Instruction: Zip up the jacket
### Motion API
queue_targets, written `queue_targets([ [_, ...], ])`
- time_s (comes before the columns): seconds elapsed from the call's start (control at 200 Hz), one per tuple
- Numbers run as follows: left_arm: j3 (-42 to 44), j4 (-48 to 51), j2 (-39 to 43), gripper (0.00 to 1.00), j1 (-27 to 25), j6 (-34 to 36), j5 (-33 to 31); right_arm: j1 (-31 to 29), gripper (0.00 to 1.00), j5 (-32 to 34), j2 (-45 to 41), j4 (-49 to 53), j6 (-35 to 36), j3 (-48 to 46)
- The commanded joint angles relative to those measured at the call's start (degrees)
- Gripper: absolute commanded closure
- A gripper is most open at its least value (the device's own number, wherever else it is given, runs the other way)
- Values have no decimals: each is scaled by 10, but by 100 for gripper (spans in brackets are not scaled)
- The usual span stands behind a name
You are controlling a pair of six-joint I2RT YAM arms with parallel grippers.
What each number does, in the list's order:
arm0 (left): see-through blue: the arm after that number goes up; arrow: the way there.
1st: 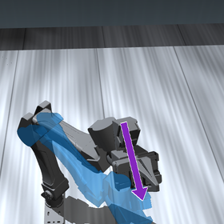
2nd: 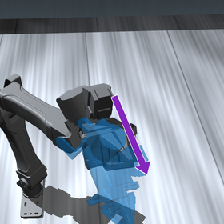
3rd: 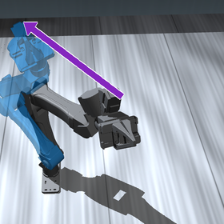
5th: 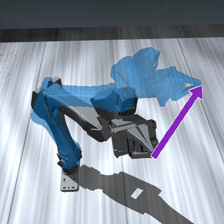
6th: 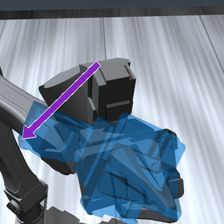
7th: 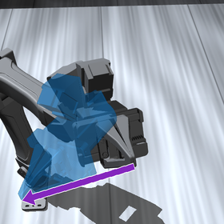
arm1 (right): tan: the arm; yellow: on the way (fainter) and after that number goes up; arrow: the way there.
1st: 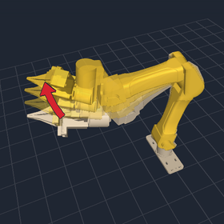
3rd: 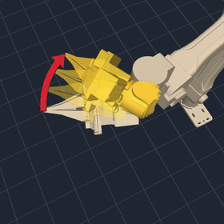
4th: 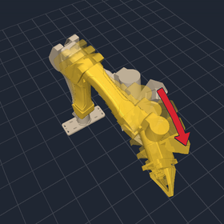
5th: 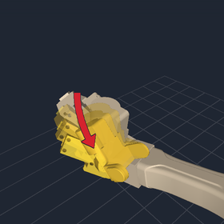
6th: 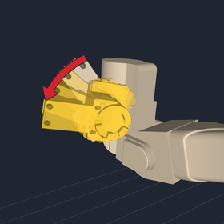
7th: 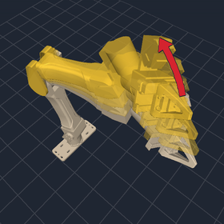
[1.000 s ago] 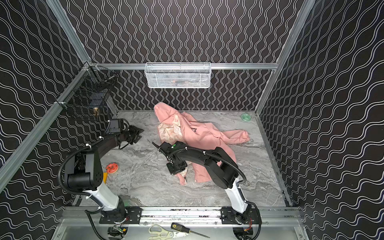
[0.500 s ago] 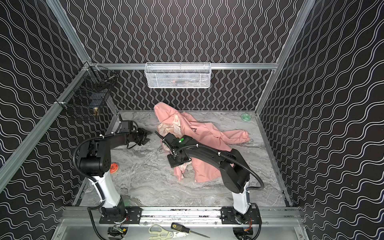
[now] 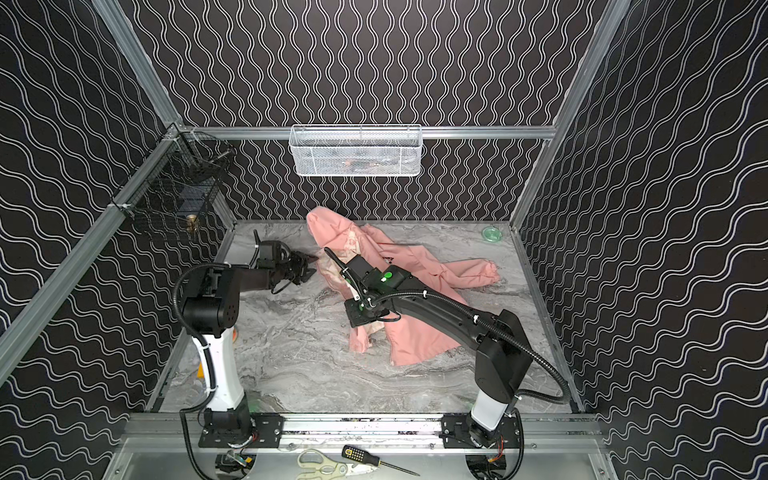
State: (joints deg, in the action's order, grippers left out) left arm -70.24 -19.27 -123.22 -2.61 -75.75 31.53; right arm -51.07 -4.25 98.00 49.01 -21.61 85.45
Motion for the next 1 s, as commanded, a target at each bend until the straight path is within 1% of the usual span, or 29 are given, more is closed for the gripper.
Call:
queue_targets([
  [0.0,-18,11,-24,49,-3,-20,-15,0,100,-8,-11,-12,6,-2],
  [0.05,-30,12,-35,52,-5,-19,-12,0,100,-7,-12,-11,6,0],
  [0.09,-40,15,-44,57,-6,-17,-10,0,100,-4,-12,-9,6,2],
  [0.17,-48,17,-46,77,-6,-16,-10,5,100,-5,-11,-6,5,6],
  [0.235,-49,32,-28,93,-2,-9,-17,12,100,-14,-14,-6,6,8],
  [0.295,-62,81,3,100,3,24,-32,20,100,-26,-20,-10,8,7],
  [0.395,-110,189,49,100,9,92,-64,39,100,-71,-36,-25,12,-4],
  [0.48,-158,247,71,100,14,128,-78,51,100,-119,-46,-39,19,-12],
  [0.54,-183,276,80,100,19,139,-80,56,100,-156,-45,-46,27,-14],
  [0.636,-216,310,94,100,27,154,-88,58,100,-204,-32,-24,43,9],
  [0.771,-288,372,103,100,30,188,-110,60,100,-225,-46,-47,37,12],
  [0.846,-342,414,93,100,30,203,-117,66,100,-251,-57,-67,33,9],
  [0.996,-405,438,97,100,30,205,-138,68,100,-304,-58,-60,41,37],
])
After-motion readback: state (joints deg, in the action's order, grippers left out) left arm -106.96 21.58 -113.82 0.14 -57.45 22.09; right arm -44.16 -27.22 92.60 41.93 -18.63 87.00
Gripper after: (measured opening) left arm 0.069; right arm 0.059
